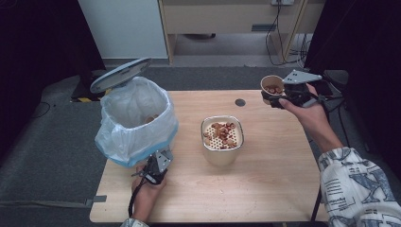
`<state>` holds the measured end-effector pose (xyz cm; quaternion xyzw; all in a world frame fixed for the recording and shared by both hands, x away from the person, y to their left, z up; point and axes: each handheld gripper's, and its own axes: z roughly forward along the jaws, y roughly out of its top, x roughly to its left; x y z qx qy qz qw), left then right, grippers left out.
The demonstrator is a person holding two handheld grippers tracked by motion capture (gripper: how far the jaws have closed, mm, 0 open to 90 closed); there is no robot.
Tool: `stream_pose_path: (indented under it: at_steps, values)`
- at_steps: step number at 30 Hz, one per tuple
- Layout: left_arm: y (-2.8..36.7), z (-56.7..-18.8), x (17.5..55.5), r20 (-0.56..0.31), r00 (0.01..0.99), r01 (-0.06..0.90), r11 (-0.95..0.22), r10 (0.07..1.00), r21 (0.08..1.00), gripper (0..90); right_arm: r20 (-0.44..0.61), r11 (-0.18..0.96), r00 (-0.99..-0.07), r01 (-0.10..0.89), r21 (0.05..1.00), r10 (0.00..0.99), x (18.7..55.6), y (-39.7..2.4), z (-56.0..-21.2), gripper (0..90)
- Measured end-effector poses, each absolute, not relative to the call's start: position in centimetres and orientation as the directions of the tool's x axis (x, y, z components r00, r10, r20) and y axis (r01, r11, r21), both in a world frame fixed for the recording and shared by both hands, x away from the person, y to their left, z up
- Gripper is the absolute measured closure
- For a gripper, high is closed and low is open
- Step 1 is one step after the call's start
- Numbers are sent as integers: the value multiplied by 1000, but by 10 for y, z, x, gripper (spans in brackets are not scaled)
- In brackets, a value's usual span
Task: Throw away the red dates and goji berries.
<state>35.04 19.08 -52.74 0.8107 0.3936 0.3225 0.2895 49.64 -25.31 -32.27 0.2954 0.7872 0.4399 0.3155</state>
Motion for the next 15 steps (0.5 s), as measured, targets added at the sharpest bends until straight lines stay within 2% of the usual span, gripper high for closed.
stream_pose_path:
  at_steps: [15]
  values:
    - [190, -528, 350, 294, 480, 451, -520, 826, 725, 896, -259, 461, -662, 149, 875, 704, 497, -233, -308, 311]
